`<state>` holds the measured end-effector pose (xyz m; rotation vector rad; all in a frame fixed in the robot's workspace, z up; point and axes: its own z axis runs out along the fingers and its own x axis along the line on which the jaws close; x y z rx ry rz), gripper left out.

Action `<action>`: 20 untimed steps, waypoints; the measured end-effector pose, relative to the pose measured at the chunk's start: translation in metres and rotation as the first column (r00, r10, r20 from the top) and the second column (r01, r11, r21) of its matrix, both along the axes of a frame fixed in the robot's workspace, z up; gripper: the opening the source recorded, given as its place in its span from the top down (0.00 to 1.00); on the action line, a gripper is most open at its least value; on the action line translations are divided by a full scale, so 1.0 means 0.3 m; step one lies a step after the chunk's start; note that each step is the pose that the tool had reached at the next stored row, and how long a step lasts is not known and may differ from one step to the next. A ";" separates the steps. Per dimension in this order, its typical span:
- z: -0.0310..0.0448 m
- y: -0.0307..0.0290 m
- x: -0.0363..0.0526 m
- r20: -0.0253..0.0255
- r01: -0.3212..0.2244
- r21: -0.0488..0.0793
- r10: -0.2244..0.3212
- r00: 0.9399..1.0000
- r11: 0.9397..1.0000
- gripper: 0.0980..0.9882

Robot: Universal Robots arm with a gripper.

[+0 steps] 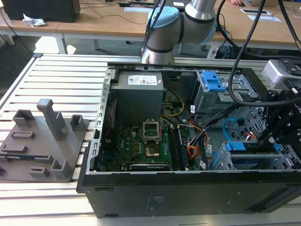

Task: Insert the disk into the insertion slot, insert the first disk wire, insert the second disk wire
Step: 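Insert the first disk wire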

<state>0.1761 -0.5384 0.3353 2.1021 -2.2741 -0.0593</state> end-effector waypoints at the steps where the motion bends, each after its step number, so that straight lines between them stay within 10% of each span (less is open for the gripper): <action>1: 0.000 0.000 0.000 0.000 0.000 0.000 0.000 1.000 1.000 0.91; 9: -0.001 0.000 0.000 0.000 0.000 0.000 0.000 1.000 1.000 0.82; 17: 0.130 0.006 -0.003 0.005 0.000 -0.004 0.000 1.000 1.000 0.99; 20: 0.131 0.007 -0.043 0.007 0.000 -0.004 0.000 1.000 1.000 0.99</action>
